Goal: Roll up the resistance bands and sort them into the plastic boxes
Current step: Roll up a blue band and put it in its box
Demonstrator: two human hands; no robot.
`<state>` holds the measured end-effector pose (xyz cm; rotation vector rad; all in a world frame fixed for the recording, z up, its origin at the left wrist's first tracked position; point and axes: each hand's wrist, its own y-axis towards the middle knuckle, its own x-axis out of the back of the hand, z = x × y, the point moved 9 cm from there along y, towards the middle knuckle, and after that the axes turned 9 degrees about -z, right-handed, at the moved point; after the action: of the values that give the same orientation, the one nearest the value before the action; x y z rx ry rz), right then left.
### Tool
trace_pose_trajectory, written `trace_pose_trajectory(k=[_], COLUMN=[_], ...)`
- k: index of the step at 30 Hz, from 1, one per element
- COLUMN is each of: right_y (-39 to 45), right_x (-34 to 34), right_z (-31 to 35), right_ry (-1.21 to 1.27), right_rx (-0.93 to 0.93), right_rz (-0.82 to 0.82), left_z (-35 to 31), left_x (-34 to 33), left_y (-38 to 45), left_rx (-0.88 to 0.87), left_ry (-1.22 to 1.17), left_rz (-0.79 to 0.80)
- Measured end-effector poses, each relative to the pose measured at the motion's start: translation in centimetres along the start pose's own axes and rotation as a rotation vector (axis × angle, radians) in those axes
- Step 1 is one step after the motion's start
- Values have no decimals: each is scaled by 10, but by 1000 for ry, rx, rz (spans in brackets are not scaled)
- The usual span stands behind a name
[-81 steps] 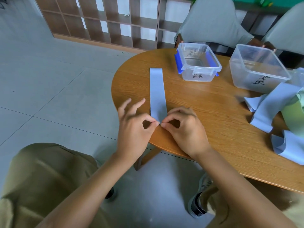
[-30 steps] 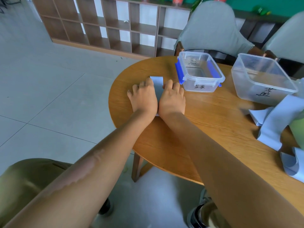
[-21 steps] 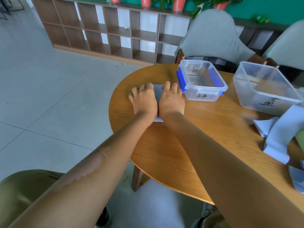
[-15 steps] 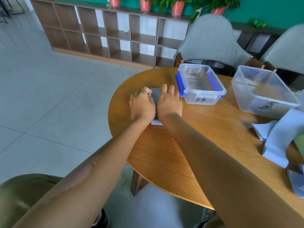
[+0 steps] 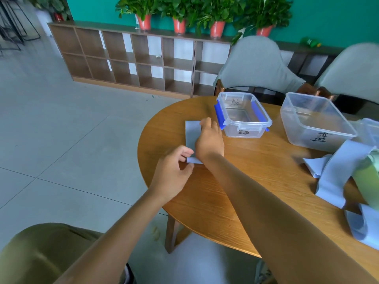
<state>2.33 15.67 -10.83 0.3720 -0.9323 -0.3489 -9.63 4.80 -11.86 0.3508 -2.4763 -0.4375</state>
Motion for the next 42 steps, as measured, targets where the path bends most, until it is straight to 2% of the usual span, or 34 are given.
trace_pose_trajectory(k=[4, 8, 14, 20, 29, 32, 34, 37, 42], right_y=[-8, -31, -79, -128, -169, -171, -172, -174, -176], right_x=[7, 20, 54, 89, 104, 107, 109, 112, 112], right_z=[-21, -32, -48, -42, -41, -38, -32, -24, -19], right_ry=[304, 503, 555, 528, 646, 625, 603, 572, 517], right_rx=[-189, -273, -245, -176, -326, -327, -296, -246, -198], right_rz=[1, 70, 75, -42, -52, -38, -18, -7, -4], left_z=[-3, -5, -16, -29, -31, -34, -34, -26, -21], left_x=[-7, -9, -6, 4, 8, 13, 16, 21, 31], left_y=[0, -2, -15, -43, -76, -80, -83, -86, -92], left_rx=[-96, -122, -215, -255, -239, -193, -101, 114, 265], left_ry=[96, 158, 231, 160, 185, 215, 226, 108, -56], left_rz=[0, -1, -22, -100, -175, -243, -284, -325, -388])
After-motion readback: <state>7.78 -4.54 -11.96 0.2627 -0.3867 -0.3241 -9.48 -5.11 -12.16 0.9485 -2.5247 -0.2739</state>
